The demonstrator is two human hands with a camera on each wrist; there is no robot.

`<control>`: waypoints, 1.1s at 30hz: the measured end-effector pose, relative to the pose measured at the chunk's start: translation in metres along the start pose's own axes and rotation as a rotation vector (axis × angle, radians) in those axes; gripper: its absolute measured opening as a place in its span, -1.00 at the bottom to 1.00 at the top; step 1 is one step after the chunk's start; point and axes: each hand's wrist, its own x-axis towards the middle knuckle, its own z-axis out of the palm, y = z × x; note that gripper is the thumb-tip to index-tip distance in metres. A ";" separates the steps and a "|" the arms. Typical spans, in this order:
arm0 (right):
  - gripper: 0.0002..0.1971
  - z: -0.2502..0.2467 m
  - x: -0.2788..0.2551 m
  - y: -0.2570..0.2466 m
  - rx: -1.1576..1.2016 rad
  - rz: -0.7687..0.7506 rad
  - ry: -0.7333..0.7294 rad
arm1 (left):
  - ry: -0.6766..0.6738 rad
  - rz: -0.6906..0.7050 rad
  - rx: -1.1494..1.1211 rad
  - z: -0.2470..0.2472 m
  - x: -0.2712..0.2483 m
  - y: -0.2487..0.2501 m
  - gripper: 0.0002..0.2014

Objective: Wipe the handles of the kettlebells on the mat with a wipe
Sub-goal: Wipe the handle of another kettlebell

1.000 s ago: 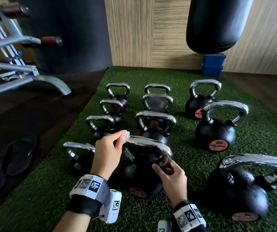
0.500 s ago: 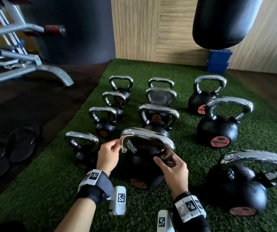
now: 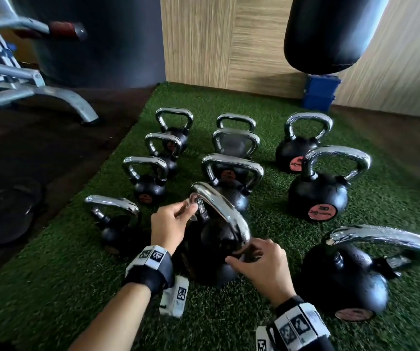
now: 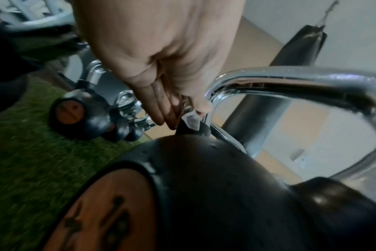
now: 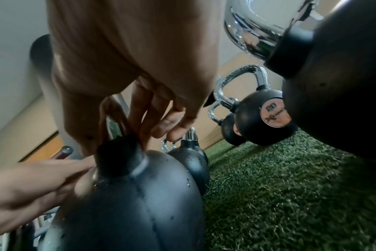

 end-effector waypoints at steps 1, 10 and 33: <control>-0.75 0.000 -0.002 -0.003 -0.006 -0.031 -0.022 | -0.027 0.020 0.027 0.003 0.007 0.006 -0.72; -0.66 0.013 0.042 -0.010 0.083 -0.150 -0.157 | -0.458 -0.016 0.041 0.002 0.043 0.037 -0.47; -0.46 0.075 0.065 0.000 0.139 0.090 -0.086 | -0.411 -0.091 -0.465 -0.019 0.047 0.065 -0.75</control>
